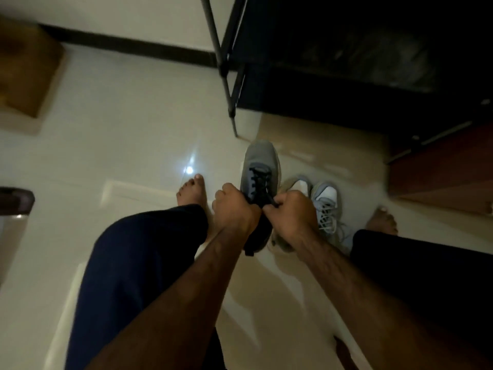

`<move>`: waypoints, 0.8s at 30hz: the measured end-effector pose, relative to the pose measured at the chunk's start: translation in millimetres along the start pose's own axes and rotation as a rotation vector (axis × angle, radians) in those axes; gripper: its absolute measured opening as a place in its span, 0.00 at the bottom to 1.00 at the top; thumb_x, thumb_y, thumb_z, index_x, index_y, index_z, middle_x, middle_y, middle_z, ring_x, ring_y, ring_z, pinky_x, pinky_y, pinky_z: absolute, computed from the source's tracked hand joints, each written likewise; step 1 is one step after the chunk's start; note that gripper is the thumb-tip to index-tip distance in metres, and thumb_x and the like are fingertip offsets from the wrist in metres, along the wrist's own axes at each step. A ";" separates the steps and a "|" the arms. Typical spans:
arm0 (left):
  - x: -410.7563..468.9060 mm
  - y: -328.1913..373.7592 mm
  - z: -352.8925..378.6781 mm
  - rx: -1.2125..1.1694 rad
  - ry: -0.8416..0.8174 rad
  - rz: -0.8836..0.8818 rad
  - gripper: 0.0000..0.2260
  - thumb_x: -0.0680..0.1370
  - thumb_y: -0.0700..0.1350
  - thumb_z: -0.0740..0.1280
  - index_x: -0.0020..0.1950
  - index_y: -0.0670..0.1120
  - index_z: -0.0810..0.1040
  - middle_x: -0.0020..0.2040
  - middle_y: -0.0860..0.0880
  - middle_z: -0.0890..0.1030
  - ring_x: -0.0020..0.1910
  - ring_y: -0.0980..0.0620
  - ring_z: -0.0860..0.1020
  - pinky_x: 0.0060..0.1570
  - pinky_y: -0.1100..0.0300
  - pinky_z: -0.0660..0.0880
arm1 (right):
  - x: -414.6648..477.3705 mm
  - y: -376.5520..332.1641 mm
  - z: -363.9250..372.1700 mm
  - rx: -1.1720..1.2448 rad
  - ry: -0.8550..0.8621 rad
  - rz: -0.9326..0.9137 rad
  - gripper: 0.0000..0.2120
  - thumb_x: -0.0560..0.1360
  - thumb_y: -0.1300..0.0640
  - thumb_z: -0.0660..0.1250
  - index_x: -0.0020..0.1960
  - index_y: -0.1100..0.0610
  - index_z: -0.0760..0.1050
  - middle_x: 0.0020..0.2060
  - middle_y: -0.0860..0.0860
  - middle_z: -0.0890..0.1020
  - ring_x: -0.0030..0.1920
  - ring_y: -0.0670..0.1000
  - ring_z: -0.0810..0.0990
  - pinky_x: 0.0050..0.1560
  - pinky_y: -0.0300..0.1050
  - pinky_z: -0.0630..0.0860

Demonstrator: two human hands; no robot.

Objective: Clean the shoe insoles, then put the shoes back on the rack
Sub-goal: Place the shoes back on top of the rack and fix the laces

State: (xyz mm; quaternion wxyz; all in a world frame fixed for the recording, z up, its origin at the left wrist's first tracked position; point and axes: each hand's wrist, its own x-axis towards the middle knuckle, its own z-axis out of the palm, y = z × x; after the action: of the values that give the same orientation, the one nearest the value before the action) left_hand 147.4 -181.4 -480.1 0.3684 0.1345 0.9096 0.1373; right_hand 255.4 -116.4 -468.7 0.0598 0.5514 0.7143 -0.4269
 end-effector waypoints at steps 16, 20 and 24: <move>-210.8 143.9 -191.3 -0.103 0.630 1.060 0.11 0.80 0.49 0.67 0.58 0.46 0.71 0.55 0.47 0.73 0.48 0.47 0.76 0.46 0.47 0.79 | -180.9 -127.9 -236.7 0.157 0.766 -0.562 0.04 0.73 0.51 0.71 0.41 0.50 0.82 0.33 0.44 0.81 0.35 0.42 0.79 0.33 0.37 0.72; -237.4 203.8 -237.4 -0.159 0.763 1.227 0.11 0.83 0.46 0.63 0.63 0.45 0.72 0.57 0.46 0.74 0.51 0.47 0.77 0.49 0.47 0.80 | -184.2 -168.2 -292.8 0.131 1.001 -0.675 0.05 0.74 0.49 0.70 0.47 0.48 0.83 0.42 0.44 0.81 0.41 0.46 0.80 0.43 0.45 0.79; -247.1 266.8 -271.0 -0.122 0.852 1.276 0.13 0.84 0.45 0.61 0.66 0.42 0.71 0.59 0.44 0.75 0.52 0.45 0.77 0.50 0.48 0.79 | -176.0 -205.7 -343.8 0.079 1.021 -0.654 0.08 0.77 0.46 0.71 0.53 0.47 0.81 0.49 0.46 0.80 0.47 0.49 0.79 0.47 0.48 0.79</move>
State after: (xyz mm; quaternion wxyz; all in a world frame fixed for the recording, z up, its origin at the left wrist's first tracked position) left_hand 165.1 -60.6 -43.3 -0.1577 0.5480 0.7100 0.4132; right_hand 283.1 -19.3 -42.9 -0.4452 0.4401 0.7688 -0.1308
